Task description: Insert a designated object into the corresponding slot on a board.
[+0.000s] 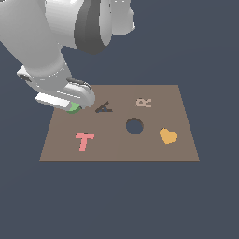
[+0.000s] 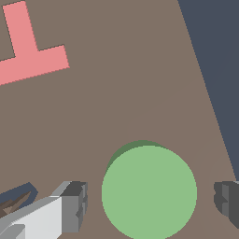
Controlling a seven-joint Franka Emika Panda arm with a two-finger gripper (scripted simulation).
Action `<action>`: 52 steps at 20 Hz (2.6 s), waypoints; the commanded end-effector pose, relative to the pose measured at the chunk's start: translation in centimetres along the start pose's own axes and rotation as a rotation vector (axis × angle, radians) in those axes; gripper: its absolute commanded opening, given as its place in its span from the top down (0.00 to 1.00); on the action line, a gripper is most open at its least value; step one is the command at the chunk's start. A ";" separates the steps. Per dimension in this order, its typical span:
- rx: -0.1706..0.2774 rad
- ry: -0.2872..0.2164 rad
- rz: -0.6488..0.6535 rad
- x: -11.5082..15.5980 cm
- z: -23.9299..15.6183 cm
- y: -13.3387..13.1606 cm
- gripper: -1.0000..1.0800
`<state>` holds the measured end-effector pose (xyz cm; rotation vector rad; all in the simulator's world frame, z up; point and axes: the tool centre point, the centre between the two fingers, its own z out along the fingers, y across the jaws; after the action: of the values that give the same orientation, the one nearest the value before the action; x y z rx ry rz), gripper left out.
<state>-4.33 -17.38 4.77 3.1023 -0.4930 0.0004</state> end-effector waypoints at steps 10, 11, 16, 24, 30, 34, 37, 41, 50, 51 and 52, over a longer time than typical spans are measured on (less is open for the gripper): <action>0.000 0.000 -0.002 0.0 1.8 -0.1 1.00; 0.000 0.000 -0.002 0.0 1.8 -0.1 1.00; 0.000 0.000 -0.002 0.0 1.8 -0.1 1.00; 0.000 -0.001 -0.003 0.0 1.4 -0.1 1.00; 0.000 -0.001 -0.050 0.6 1.4 -0.5 1.00; 0.000 -0.001 -0.121 1.4 1.4 -1.2 1.00; 0.000 -0.001 -0.195 2.2 1.3 -1.9 1.00; 0.000 0.000 -0.323 3.4 1.3 -3.4 1.00; -0.001 0.000 -0.729 6.0 1.1 -8.8 1.00; -0.001 0.000 -0.779 6.2 1.1 -9.6 1.00; -0.001 0.000 -0.828 6.3 1.0 -10.3 1.00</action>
<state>4.26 -10.57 3.66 3.0662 0.6789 -0.0004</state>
